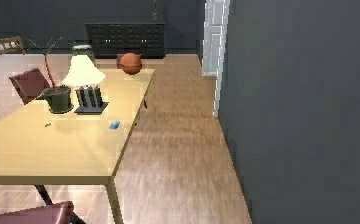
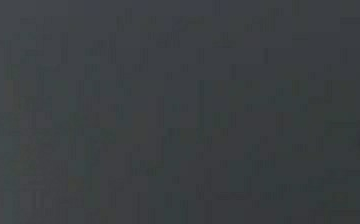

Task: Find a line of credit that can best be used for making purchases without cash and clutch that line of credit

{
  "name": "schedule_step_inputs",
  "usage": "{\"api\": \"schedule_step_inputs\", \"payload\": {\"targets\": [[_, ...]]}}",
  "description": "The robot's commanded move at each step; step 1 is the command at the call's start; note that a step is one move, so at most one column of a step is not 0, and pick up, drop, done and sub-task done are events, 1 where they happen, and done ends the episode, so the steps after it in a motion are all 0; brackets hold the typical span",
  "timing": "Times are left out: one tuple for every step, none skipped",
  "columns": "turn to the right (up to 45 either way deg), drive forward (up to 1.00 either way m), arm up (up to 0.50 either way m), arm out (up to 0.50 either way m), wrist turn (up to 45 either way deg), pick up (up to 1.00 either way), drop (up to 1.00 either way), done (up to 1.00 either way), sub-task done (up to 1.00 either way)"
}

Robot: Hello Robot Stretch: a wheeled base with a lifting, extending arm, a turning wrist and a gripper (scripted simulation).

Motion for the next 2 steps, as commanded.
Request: {"api": "schedule_step_inputs", "payload": {"targets": [[12.0, 0.0, 0.0, 0.0, 0.0, 0.0, 0.0, 0.0, 0.0], [0.0, 0.6, 0.0, 0.0, 0.0, 0.0, 0.0, 0.0, 0.0]]}}
